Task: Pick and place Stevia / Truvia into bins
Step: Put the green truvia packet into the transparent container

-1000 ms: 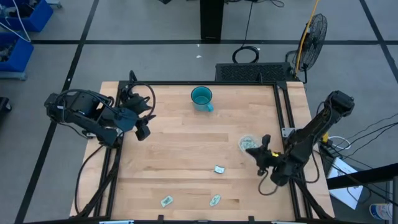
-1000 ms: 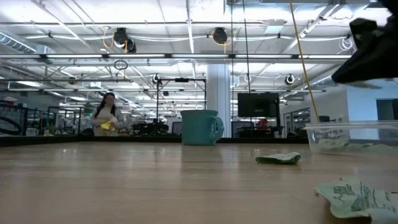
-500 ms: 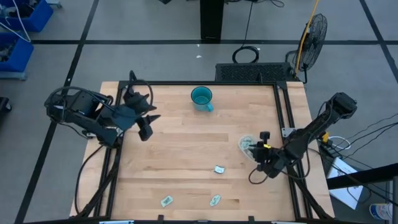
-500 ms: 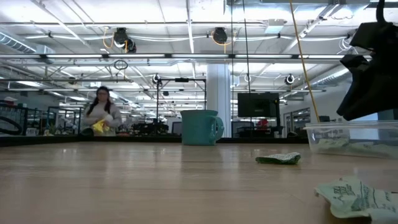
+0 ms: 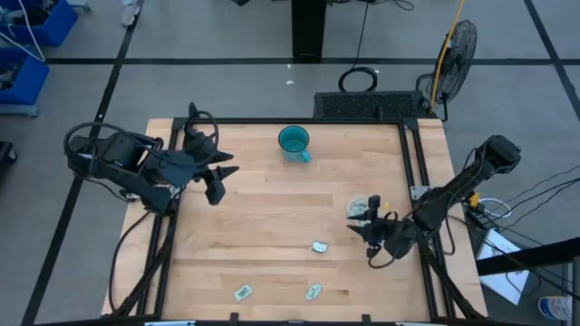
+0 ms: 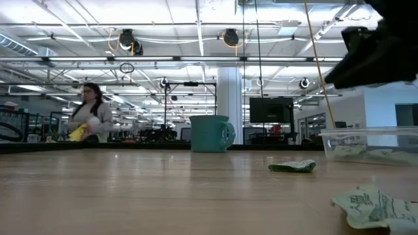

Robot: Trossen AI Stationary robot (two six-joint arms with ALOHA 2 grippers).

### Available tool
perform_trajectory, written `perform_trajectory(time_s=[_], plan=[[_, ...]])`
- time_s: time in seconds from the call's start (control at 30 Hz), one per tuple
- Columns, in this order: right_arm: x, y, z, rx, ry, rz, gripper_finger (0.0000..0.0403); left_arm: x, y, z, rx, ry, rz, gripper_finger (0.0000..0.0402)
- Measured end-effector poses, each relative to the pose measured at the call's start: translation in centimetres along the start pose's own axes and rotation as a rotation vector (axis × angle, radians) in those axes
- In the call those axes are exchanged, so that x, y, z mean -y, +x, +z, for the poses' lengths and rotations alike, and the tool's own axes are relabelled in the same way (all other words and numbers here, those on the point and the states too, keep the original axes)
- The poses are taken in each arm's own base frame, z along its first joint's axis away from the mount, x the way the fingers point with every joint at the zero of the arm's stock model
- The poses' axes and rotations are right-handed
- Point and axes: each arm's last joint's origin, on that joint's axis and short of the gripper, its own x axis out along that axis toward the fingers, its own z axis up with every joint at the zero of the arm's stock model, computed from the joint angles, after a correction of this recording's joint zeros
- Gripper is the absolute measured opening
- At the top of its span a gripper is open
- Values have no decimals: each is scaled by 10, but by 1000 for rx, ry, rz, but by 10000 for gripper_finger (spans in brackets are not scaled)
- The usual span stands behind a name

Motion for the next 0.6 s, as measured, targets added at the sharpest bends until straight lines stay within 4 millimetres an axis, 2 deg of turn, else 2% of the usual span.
perform_trajectory(time_s=[0.27, 0.37, 0.6], plan=[[5, 4, 15, 103, -27, -25, 106, 0, 0, 0, 0, 0, 0, 163], [8, 6, 20, 133, 36, -29, 105, 0, 0, 0, 0, 0, 0, 163], [4, 13, 29, 209, 165, 294, 105, 0, 0, 0, 4, 18, 5, 163]])
